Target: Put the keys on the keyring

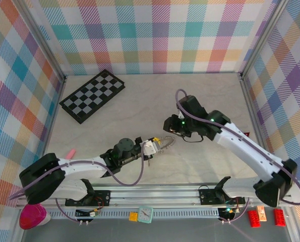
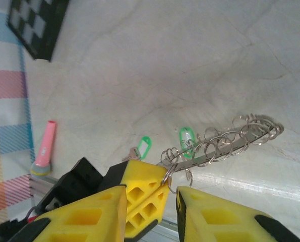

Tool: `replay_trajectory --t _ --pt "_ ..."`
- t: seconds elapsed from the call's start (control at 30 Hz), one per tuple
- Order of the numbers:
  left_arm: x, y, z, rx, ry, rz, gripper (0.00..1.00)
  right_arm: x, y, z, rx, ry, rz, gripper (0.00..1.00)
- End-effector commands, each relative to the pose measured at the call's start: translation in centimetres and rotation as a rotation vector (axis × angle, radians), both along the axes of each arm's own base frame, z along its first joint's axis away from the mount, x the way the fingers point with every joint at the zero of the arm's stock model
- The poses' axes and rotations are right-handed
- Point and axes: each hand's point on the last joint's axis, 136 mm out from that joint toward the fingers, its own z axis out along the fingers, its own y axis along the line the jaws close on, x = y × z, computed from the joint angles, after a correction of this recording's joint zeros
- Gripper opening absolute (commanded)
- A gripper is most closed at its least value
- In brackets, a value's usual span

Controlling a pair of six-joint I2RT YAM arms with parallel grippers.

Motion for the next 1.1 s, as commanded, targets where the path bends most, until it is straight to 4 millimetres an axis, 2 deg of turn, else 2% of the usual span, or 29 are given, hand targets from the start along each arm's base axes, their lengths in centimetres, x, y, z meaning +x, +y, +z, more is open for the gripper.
replay_trajectory --t 0.0,0.13,0.27,0.47,0.77,1.07 --pt "0.4 -0.6 3.1 -0.107 -0.109 0.024 0.0 -0.8 -0.4 -1.6 -0.065 0.123 -0.019 0.32" --pt "0.5 -1.0 2.2 -0.087 -0.11 0.031 0.0 -0.8 1.1 -3.1 -0.058 0.198 0.013 0.3" --pt "0.5 -1.3 1.6 -0.073 -0.106 0.033 0.0 -0.5 1.7 -3.7 -0.053 0.218 0.014 0.28" --pt "0.6 -1.7 1.0 -0.059 -0.114 0.043 0.0 -0.4 1.1 -5.4 -0.113 0.238 0.001 0.28" --pt "0.4 -1.9 0.9 -0.049 -0.122 0.039 0.0 0.0 1.2 -6.4 -0.142 0.244 0.001 0.22" --pt "0.2 -2.0 0.9 -0.04 -0.129 0.032 0.0 0.1 1.1 -6.5 -0.149 0.241 0.004 0.07"
